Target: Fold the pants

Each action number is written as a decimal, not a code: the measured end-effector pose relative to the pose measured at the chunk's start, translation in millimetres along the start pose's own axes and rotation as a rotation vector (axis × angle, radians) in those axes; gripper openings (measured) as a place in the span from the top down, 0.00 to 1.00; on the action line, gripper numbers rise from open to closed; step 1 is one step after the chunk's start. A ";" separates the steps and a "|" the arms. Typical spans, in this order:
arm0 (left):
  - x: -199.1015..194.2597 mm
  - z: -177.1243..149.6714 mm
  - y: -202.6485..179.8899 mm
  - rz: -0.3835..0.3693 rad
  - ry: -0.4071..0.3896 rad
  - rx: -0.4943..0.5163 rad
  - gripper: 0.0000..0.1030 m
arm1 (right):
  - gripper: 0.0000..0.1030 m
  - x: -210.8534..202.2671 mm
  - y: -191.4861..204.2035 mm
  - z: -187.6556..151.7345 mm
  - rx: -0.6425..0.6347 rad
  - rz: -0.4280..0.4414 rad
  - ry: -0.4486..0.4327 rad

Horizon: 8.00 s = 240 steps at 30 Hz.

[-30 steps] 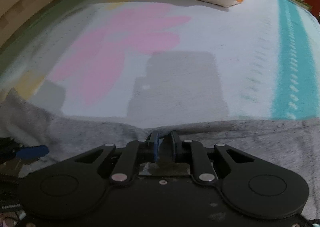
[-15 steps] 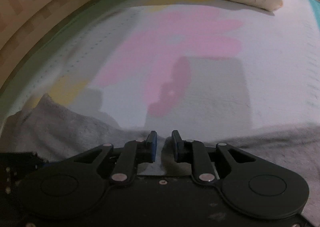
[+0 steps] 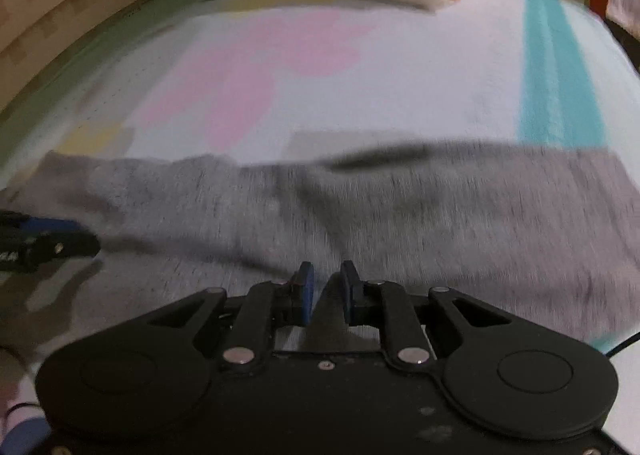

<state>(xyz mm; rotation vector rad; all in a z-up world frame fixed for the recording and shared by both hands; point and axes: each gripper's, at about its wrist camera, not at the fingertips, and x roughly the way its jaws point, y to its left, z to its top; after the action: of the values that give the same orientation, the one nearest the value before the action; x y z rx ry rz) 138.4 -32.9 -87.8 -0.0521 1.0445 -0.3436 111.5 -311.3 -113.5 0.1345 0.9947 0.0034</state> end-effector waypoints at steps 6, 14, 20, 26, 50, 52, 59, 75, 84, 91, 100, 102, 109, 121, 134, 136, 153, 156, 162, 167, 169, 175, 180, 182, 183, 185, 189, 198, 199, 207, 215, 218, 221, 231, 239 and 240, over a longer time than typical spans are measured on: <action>12.8 9.7 -21.4 -0.021 0.015 0.053 0.46 | 0.79 -11.3 -21.8 -7.5 0.044 -0.091 -0.018; 38.2 9.1 -25.4 -0.007 0.064 0.035 0.46 | 0.86 12.5 -82.7 22.9 0.269 -0.318 -0.108; 34.2 4.2 -22.0 -0.028 0.069 0.046 0.46 | 0.77 -23.5 -112.3 30.4 0.392 -0.301 -0.230; 29.3 1.3 -21.9 -0.024 0.088 0.042 0.46 | 0.73 -12.6 -149.3 63.1 0.535 -0.391 -0.186; 33.8 3.5 -18.7 -0.013 0.102 0.017 0.45 | 0.97 3.3 -187.6 100.4 0.320 -0.330 -0.113; 35.6 3.1 -19.7 -0.015 0.101 0.015 0.45 | 0.97 -3.9 -187.5 103.4 0.352 -0.361 -0.182; 34.5 2.7 -21.2 -0.004 0.102 0.032 0.45 | 0.91 25.8 -175.9 106.1 0.347 -0.462 -0.162; 28.0 38.5 -48.9 -0.022 0.083 0.025 0.46 | 0.64 -81.9 -214.2 -6.5 0.652 -0.292 -0.152; 48.9 55.3 -76.3 -0.048 0.135 -0.016 0.46 | 0.57 -42.9 -221.8 -18.2 0.756 -0.148 -0.222; 54.4 47.1 -77.3 -0.040 0.156 -0.013 0.46 | 0.53 -24.4 -253.3 -18.0 0.858 -0.032 -0.227; 55.3 72.4 -93.4 -0.053 0.120 -0.022 0.46 | 0.88 -25.9 -226.1 9.0 0.659 -0.061 -0.231; 64.5 77.7 -100.5 -0.070 0.134 -0.030 0.45 | 0.88 -34.0 -217.3 12.1 0.616 -0.074 -0.242; 107.4 85.9 -113.9 0.074 0.097 -0.044 0.45 | 0.88 -60.2 -210.4 18.9 0.614 -0.050 -0.300; 41.2 99.1 -47.7 0.003 0.047 -0.169 0.49 | 0.88 -108.6 -108.0 62.5 0.359 -0.153 -0.355; -53.5 47.7 96.7 0.132 -0.069 -0.303 0.48 | 0.88 -113.2 172.1 77.4 -0.137 0.084 -0.378; -65.1 36.7 118.2 0.172 -0.092 -0.344 0.48 | 0.88 -92.7 216.1 63.3 -0.207 0.128 -0.347; -76.2 -6.4 168.6 0.198 -0.033 -0.407 0.47 | 0.74 22.3 349.5 -37.7 -0.455 0.217 -0.011; -79.3 -5.8 160.1 0.171 -0.036 -0.381 0.47 | 0.69 0.9 342.8 -32.4 -0.440 0.262 -0.053; -81.5 -6.9 132.0 0.106 -0.033 -0.323 0.46 | 0.67 -46.1 286.7 -13.4 -0.272 0.260 -0.137; -61.6 -10.0 104.3 0.067 0.014 -0.255 0.45 | 0.67 -71.1 207.7 3.3 -0.081 0.093 -0.180; -47.6 -12.9 95.3 0.078 0.049 -0.229 0.45 | 0.67 -79.2 172.0 5.2 0.002 0.004 -0.189; -25.0 -24.9 69.9 0.112 0.094 -0.118 0.43 | 0.64 -80.4 90.5 -5.0 0.234 -0.070 -0.131; -11.7 -30.1 69.0 0.148 0.109 -0.095 0.43 | 0.64 -53.9 88.6 -16.9 0.244 0.050 -0.048; -12.4 -30.1 71.3 0.140 0.110 -0.105 0.43 | 0.68 -38.0 90.1 -23.1 0.226 0.074 0.013; -12.6 -30.2 73.0 0.136 0.111 -0.107 0.43 | 0.68 -33.2 84.2 -29.5 0.214 0.025 0.033; -11.4 -28.8 72.9 0.130 0.111 -0.109 0.43 | 0.66 -17.3 80.1 -34.5 0.186 -0.067 0.067; -10.2 -29.6 70.1 0.138 0.107 -0.087 0.42 | 0.66 -23.6 67.5 -35.8 0.274 -0.023 0.060; -7.9 -31.8 59.3 0.162 0.097 -0.056 0.38 | 0.64 -29.8 90.4 35.7 0.212 0.042 -0.107; -9.2 -32.2 59.0 0.160 0.096 -0.057 0.38 | 0.64 -22.7 93.4 43.0 0.197 0.034 -0.108; -9.3 -31.0 67.4 0.129 0.092 -0.079 0.38 | 0.67 57.0 77.9 67.7 0.209 -0.065 0.028; -14.6 -29.2 72.5 0.112 0.091 -0.106 0.38 | 0.67 42.2 84.2 67.4 0.212 -0.089 -0.027; -23.3 -29.5 78.7 0.089 0.086 -0.152 0.38 | 0.66 15.0 92.6 49.6 0.204 -0.085 -0.074; -27.7 -32.5 79.0 0.097 0.091 -0.156 0.38 | 0.66 9.0 95.8 32.4 0.172 -0.088 -0.058; -74.6 -36.8 86.6 0.167 0.018 -0.164 0.38 | 0.66 1.3 88.3 7.3 0.193 -0.172 -0.021; -124.0 -50.5 140.4 0.270 -0.019 -0.245 0.38 | 0.60 -42.1 149.0 -2.0 0.149 -0.101 -0.062; -128.7 -53.3 149.8 0.286 -0.017 -0.259 0.38 | 0.60 -42.9 157.0 -6.2 0.148 -0.092 -0.054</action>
<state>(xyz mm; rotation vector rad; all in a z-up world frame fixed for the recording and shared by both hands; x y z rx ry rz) 72.5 154.2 -37.5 -0.1361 1.0580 0.0523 92.1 -157.6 -63.0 0.2232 0.9463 -0.1571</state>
